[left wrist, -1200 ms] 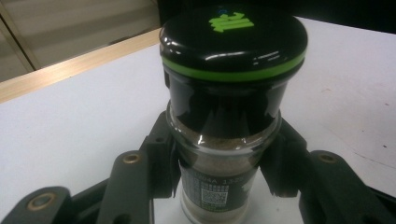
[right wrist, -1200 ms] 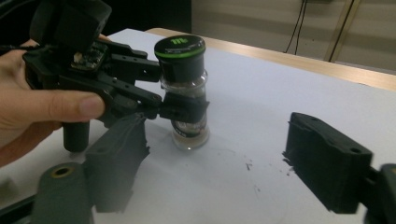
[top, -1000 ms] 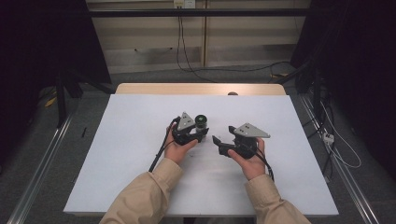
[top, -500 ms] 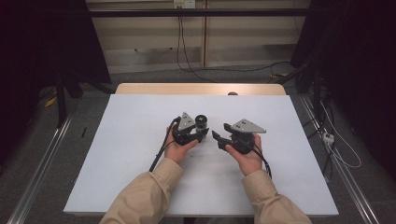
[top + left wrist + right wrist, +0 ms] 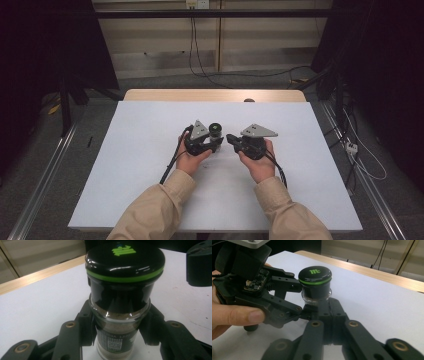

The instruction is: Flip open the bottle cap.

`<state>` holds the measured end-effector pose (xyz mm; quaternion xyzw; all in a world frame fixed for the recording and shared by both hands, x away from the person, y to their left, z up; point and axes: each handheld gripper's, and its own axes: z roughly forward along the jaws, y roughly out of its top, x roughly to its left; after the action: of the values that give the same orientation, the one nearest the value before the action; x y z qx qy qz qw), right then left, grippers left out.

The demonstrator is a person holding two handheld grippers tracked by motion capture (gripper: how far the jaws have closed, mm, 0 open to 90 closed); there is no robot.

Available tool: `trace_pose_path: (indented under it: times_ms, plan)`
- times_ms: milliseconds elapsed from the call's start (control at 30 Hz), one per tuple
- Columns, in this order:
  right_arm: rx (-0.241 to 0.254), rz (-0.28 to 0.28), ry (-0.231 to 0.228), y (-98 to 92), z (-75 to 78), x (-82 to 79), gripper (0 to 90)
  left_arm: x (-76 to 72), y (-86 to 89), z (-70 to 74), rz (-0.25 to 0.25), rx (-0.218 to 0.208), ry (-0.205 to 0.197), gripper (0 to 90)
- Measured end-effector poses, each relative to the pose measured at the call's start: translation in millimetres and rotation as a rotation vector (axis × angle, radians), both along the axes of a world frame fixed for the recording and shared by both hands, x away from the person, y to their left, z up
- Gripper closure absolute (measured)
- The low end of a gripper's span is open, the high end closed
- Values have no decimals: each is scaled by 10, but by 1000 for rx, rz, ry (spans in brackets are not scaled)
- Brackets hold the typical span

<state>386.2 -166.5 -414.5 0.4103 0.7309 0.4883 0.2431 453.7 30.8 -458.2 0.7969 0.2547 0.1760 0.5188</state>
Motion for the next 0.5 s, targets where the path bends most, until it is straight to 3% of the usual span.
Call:
trace_pose_path:
  times_ms: [500]
  plan:
    - [-35,30,11,104,10,122,900,-4,0,-2,-3,4,-6,530]
